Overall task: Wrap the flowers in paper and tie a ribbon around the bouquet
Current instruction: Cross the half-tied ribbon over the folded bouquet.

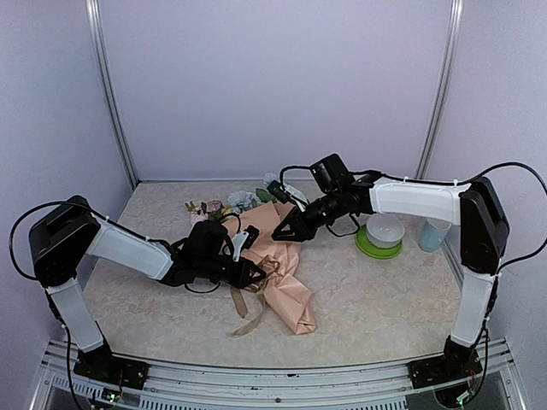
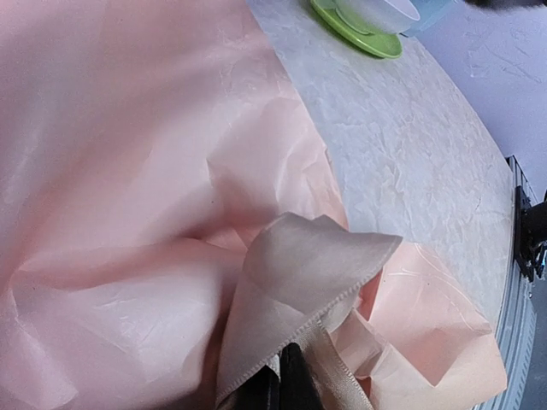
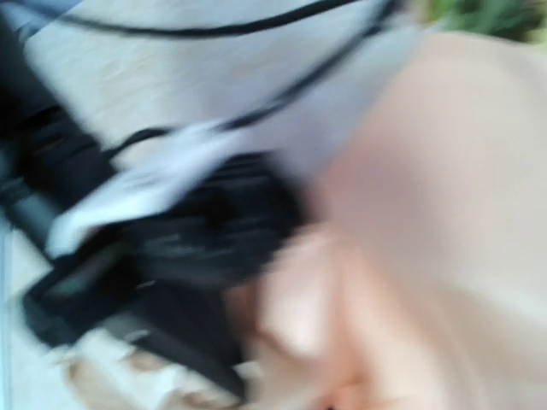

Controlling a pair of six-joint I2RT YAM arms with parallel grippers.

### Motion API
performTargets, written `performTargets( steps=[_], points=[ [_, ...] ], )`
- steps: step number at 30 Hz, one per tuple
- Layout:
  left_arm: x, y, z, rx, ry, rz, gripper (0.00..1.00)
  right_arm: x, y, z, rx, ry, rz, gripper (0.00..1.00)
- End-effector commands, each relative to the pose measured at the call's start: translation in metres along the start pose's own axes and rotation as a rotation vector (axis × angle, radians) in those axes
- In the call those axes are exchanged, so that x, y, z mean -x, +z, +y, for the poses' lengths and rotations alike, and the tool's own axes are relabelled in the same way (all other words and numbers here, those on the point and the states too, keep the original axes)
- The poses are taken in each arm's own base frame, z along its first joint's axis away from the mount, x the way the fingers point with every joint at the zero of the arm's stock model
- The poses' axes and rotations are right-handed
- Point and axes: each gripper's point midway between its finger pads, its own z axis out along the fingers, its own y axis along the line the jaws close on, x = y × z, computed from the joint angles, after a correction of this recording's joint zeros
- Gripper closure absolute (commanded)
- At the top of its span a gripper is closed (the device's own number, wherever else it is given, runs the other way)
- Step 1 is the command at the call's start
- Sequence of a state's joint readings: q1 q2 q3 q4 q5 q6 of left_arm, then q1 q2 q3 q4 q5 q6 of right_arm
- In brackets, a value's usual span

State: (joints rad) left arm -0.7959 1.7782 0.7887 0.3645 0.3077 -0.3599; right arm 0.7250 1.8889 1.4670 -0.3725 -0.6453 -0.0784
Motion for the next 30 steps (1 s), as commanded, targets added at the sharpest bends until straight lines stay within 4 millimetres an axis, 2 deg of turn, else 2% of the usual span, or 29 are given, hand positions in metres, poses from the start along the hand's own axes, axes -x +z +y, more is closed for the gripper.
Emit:
performTargets(
  steps=[1,4,14,20,24,30],
  points=[
    [0.001,0.002,0.006,0.005,-0.008,-0.008,1.00,-0.013,0.019,-0.031,-0.034,0.067,0.046,0.78],
    [0.001,0.003,0.007,0.008,-0.010,-0.005,1.00,-0.020,0.032,-0.041,-0.049,0.074,0.074,0.85],
    [0.000,0.004,0.006,0.003,-0.011,-0.001,1.00,-0.042,0.065,-0.044,-0.049,0.031,0.144,0.92],
    [-0.001,0.006,0.008,0.005,-0.013,0.003,1.00,-0.052,0.073,-0.018,0.132,0.011,0.146,0.92],
    [0.001,0.005,0.008,0.002,-0.013,-0.002,1.00,-0.049,0.070,-0.002,0.229,0.001,0.108,0.92],
    [0.003,0.004,0.008,0.001,-0.014,-0.006,1.00,-0.053,0.072,-0.001,0.264,0.017,0.110,0.92]
  ],
)
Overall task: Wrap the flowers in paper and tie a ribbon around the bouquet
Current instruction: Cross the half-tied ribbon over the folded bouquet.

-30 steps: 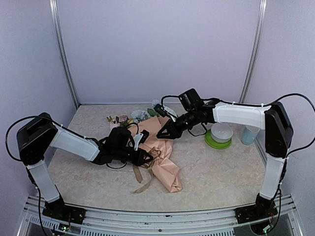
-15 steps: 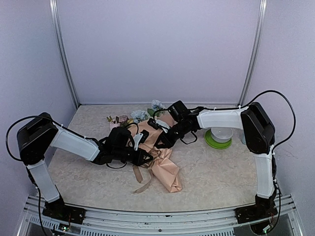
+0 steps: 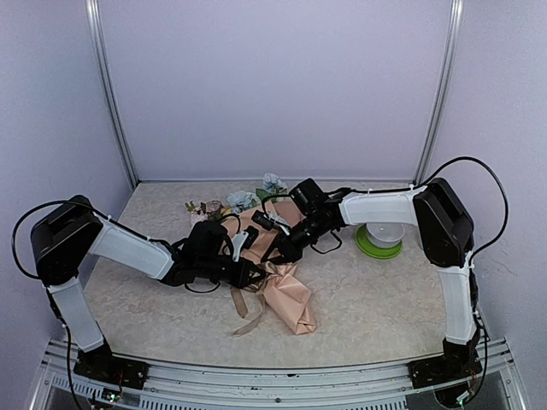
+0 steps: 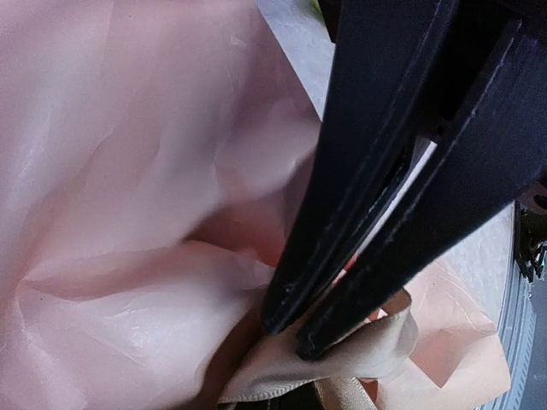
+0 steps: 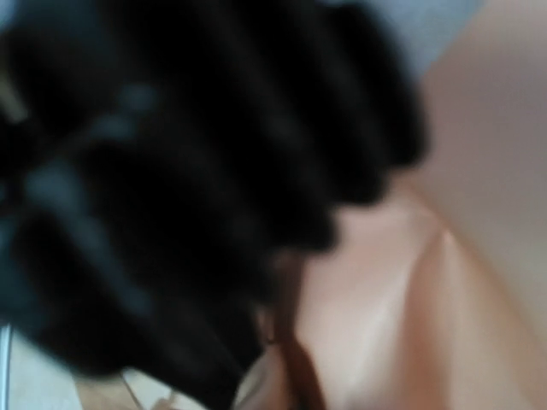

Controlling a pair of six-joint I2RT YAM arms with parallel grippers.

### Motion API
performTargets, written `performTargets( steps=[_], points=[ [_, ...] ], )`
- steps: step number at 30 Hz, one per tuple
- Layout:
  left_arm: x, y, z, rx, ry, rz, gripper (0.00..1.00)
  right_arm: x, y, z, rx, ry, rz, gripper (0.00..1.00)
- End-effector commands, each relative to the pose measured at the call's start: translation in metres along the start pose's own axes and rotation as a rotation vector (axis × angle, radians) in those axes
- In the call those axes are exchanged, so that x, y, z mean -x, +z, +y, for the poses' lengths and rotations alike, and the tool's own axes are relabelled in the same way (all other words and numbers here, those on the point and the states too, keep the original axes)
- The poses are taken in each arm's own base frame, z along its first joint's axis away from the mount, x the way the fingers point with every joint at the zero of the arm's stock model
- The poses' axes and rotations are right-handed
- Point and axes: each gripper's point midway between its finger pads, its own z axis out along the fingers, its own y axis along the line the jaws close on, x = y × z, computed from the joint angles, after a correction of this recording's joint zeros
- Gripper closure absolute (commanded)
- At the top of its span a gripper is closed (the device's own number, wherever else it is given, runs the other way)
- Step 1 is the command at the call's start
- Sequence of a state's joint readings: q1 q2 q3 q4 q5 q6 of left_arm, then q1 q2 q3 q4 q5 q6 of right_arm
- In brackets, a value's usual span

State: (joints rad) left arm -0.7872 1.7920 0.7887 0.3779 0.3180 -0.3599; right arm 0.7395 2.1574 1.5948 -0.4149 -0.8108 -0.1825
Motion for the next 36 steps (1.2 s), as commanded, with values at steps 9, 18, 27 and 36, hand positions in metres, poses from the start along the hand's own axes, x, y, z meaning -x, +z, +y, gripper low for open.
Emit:
performTargets(
  steps=[9,18,27,36],
  points=[
    [0.002,0.004,0.007,0.004,-0.012,-0.003,1.00,-0.025,0.010,-0.003,0.028,0.008,0.054,0.92],
    [0.001,0.004,0.007,0.003,-0.013,0.001,1.00,-0.023,-0.008,-0.009,0.003,0.038,0.021,0.88],
    [0.000,0.004,0.007,0.003,-0.015,0.003,1.00,-0.025,-0.009,-0.001,0.062,0.026,0.010,0.84],
    [0.001,0.007,0.007,-0.006,-0.015,0.005,1.00,-0.009,-0.004,0.013,0.088,-0.035,-0.030,0.80]
  ],
)
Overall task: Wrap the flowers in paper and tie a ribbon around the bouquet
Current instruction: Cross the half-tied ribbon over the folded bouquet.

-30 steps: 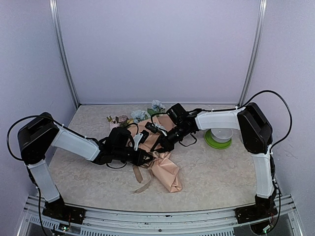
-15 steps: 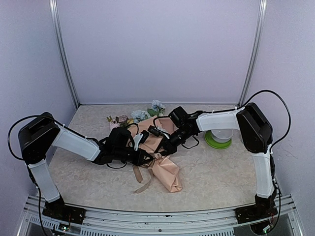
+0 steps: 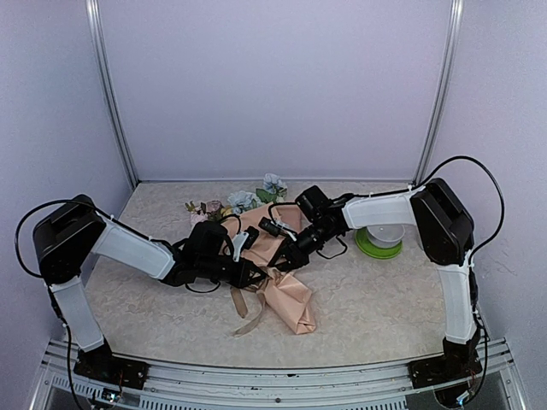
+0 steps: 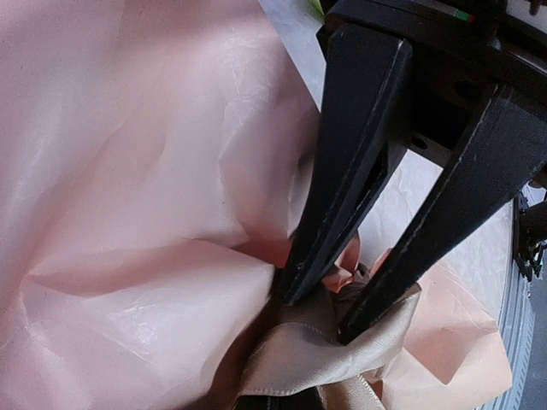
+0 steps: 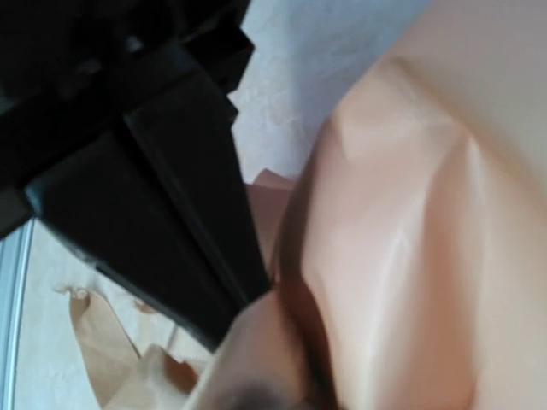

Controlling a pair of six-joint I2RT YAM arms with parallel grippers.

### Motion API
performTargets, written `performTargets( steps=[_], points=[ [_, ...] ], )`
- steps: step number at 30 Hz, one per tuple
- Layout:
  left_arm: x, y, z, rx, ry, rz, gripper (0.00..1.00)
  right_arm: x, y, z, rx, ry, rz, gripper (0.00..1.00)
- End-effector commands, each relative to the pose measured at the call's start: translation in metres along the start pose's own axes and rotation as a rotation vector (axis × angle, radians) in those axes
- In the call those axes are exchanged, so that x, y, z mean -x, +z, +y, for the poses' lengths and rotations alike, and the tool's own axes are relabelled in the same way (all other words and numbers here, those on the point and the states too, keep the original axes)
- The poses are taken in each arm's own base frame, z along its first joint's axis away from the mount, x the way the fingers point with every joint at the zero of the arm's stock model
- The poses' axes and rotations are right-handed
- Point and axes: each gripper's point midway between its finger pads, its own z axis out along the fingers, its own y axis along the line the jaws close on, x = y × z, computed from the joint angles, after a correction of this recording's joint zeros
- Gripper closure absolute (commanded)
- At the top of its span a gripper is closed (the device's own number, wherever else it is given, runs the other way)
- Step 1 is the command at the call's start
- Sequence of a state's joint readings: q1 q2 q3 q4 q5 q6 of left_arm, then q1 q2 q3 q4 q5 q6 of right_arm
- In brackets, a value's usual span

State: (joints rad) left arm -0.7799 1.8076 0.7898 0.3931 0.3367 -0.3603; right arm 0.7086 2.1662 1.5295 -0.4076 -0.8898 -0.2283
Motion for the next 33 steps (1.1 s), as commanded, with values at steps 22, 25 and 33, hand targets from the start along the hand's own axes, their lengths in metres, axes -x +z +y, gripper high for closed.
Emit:
performTargets(
  steps=[22,25,33],
  points=[
    [0.001,0.001,0.006,0.011,-0.010,-0.004,1.00,0.022,-0.001,0.017,-0.014,-0.069,-0.010,1.00],
    [0.002,-0.003,0.005,0.014,-0.004,-0.013,0.94,0.028,-0.007,0.013,-0.043,-0.072,-0.027,1.00],
    [0.012,-0.020,-0.004,0.010,0.048,-0.043,0.82,0.021,-0.012,-0.004,-0.102,-0.024,-0.026,1.00]
  ],
)
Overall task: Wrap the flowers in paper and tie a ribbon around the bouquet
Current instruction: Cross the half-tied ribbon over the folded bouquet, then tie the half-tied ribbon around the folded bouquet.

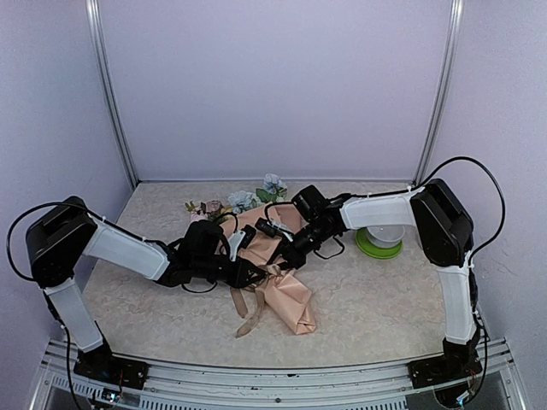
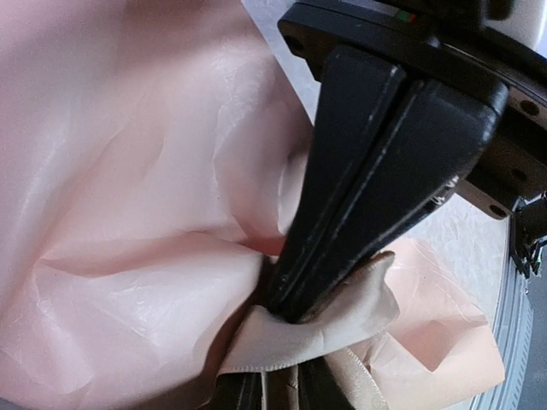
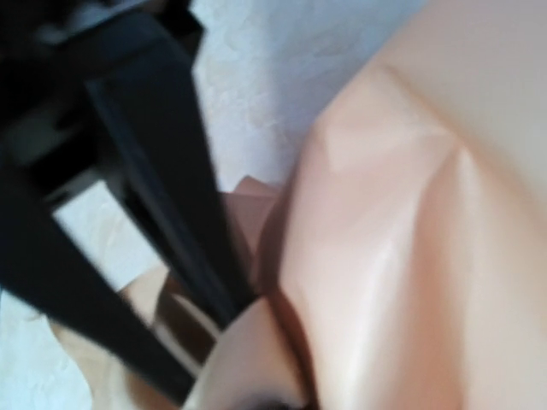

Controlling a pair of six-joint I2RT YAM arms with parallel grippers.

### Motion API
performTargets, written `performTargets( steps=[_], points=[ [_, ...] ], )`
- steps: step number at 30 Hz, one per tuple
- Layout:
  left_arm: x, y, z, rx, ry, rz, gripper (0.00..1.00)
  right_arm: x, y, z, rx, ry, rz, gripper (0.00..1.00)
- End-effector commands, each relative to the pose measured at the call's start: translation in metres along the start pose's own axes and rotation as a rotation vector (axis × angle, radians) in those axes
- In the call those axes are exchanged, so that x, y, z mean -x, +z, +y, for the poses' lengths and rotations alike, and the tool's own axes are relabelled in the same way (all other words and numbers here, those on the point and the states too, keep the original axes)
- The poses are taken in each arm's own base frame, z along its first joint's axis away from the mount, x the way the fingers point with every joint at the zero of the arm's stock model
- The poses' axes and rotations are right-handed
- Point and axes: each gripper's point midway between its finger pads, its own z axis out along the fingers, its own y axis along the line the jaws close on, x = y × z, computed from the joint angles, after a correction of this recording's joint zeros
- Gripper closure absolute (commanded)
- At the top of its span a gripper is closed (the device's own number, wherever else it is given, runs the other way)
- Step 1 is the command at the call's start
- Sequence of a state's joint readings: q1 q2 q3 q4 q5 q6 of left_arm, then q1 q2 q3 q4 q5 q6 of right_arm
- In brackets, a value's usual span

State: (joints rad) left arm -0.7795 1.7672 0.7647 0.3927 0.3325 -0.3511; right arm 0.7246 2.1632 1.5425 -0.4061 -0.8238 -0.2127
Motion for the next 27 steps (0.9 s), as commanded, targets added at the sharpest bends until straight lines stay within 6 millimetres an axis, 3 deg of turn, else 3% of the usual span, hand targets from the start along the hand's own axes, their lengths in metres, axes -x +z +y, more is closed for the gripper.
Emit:
performTargets(
  steps=[1,12,19,27],
  points=[
    [0.010,-0.013,-0.002,0.008,0.039,-0.027,0.80,0.019,-0.017,-0.002,-0.052,-0.017,-0.047,1.00],
    [0.012,-0.036,-0.019,-0.025,0.087,0.004,0.67,0.024,-0.023,-0.006,-0.069,-0.005,-0.071,1.00],
    [0.005,-0.050,-0.024,-0.028,0.103,0.032,0.67,0.020,-0.022,-0.012,-0.098,0.008,-0.060,1.00],
    [0.006,-0.062,0.023,0.090,-0.139,-0.046,0.66,0.024,-0.023,-0.010,-0.100,0.010,-0.070,1.00]
  ],
)
